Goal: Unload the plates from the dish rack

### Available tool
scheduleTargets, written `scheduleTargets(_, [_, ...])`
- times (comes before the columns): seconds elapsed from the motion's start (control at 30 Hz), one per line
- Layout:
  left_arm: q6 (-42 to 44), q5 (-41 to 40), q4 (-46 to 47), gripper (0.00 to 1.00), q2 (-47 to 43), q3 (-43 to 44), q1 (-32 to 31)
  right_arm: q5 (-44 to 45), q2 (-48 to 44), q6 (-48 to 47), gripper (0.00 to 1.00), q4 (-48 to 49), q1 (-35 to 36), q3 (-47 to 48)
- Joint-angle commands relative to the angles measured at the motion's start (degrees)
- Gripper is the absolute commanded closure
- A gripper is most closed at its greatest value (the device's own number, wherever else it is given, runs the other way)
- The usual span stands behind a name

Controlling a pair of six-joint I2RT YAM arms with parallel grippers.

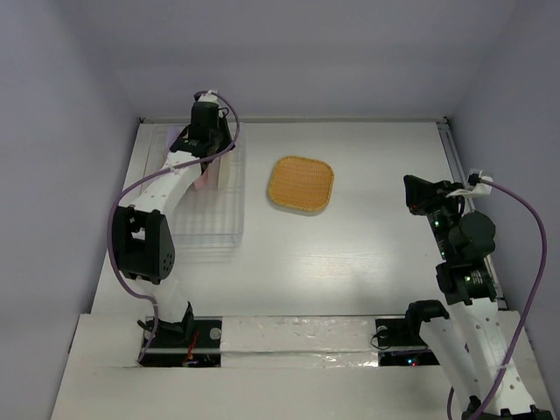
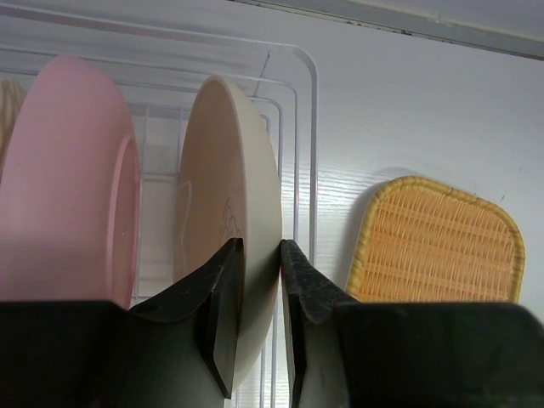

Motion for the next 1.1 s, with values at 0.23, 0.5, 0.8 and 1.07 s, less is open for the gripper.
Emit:
scheduleTargets(0.23, [0.8, 2.9, -2.5, 1.0, -6.3, 7.3, 2.1, -1.3, 0.7, -0.6, 0.78, 3.4, 0.3, 2.7])
scheduleTargets(0.5, [0.9, 3.6, -4.6, 1.0, -8.6, 9.4, 2.6, -1.1, 0.7, -0.6, 0.78, 3.4, 0.3, 2.7])
scheduleTargets(0.8, [2.3, 3.8, -4.0, 1.0, -15.7, 9.8, -1.7, -1.0, 0.7, -0.5, 0.78, 3.5, 0.3, 2.6])
scheduleTargets(1.07, [7.9, -6.3, -3.4, 1.0, -19.4, 9.8, -19.9, 0.7, 0.1, -0.4, 0.77, 3.3, 0.3, 2.5])
